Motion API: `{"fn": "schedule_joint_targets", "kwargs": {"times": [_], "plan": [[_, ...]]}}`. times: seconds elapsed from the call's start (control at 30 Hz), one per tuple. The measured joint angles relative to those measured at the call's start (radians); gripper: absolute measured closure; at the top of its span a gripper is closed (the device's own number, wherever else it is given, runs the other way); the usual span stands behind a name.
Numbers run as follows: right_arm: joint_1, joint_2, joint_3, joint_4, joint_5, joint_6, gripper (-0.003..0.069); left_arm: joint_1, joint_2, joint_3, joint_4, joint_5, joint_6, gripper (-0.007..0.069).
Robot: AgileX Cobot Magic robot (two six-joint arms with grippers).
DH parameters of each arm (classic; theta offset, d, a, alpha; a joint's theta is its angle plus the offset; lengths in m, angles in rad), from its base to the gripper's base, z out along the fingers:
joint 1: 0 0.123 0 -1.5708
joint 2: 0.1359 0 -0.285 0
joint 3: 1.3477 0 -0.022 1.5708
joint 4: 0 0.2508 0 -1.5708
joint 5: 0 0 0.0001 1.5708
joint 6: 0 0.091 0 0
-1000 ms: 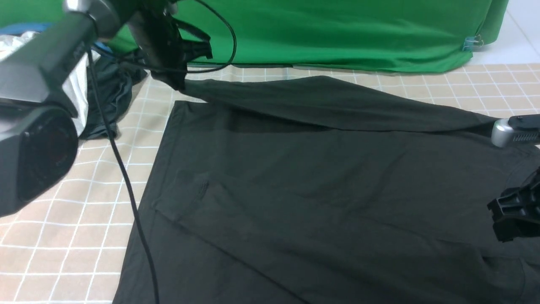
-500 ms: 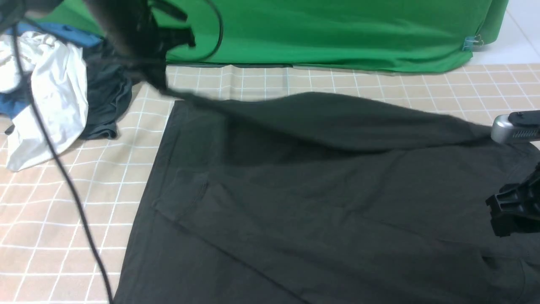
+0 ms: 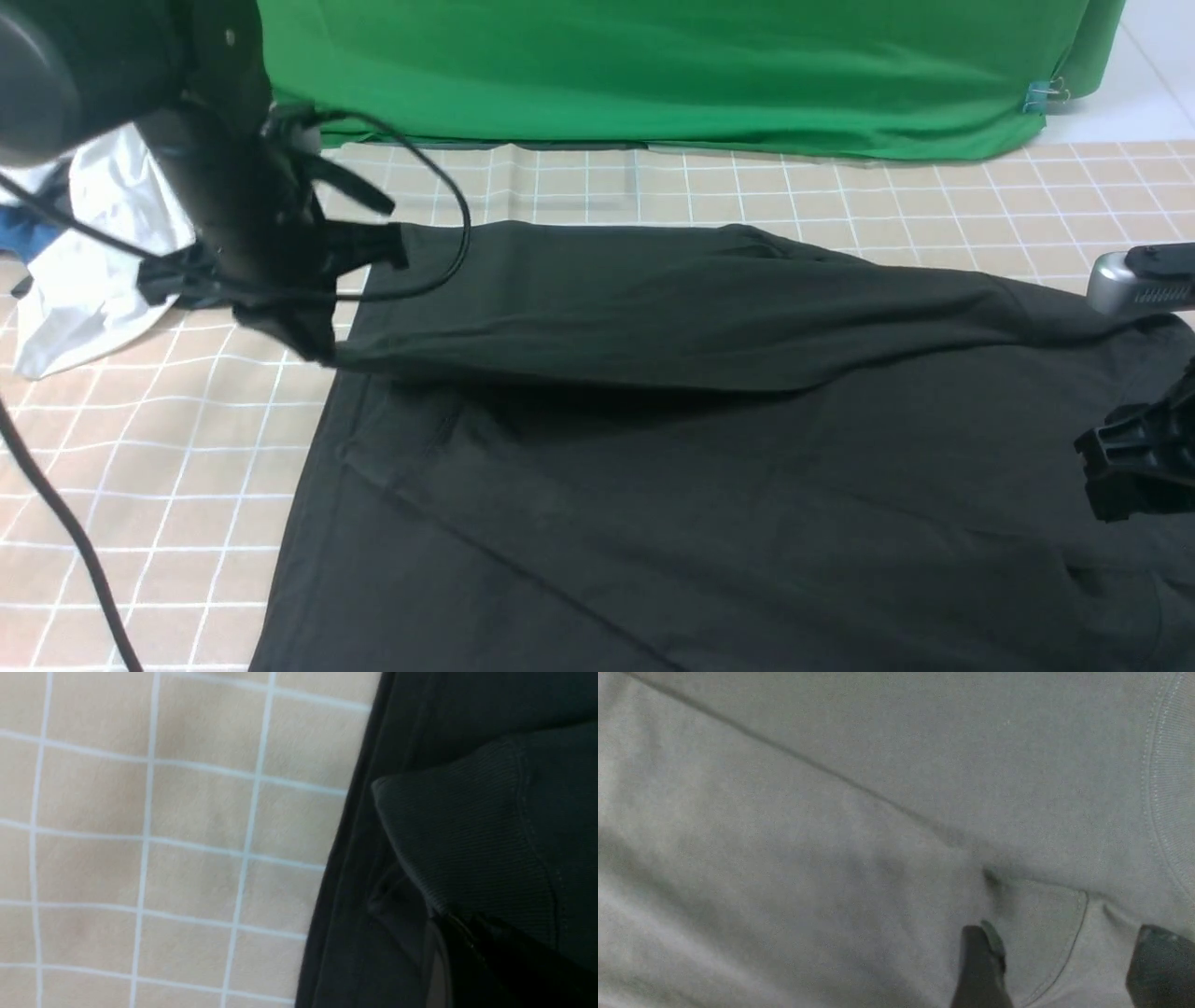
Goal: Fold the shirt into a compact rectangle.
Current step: 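Fold the left side of the dark shirt inward over its body with the left gripper, then grasp the near edge of the shirt at its hem and shoulder corners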
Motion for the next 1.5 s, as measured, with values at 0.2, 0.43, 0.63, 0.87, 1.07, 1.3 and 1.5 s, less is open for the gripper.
{"fn": "schedule_joint_targets", "kwargs": {"times": [0.2,0.43,0.63,0.87,1.07,1.3,1.5], "plan": [[0.0,0.0,0.0,0.0,-0.007,0.0,0.0211,0.0,-0.045,0.012,0.011,0.024,-0.025,0.0597],[0.0,0.0,0.002,0.0,-0.047,0.006,0.0211,0.0,-0.081,0.041,0.011,0.068,-0.032,0.0597],[0.0,0.0,0.002,0.0,-0.056,0.016,0.0211,0.0,-0.062,0.081,-0.01,0.072,-0.033,0.0594],[0.0,0.0,0.002,0.0,-0.056,0.016,0.0211,0.0,-0.057,0.083,-0.013,0.075,-0.024,0.0476],[0.0,0.0,-0.016,-0.019,-0.065,0.016,0.0217,0.0,-0.064,0.066,0.038,0.075,-0.019,0.0319],[0.0,0.052,-0.136,-0.022,-0.067,0.016,0.0555,-0.04,-0.101,0.055,-0.056,0.074,0.033,0.0508],[-0.023,0.198,-0.257,0.005,0.001,0.008,0.0623,-0.153,-0.108,0.166,-0.07,-0.047,0.035,0.0614]]}}
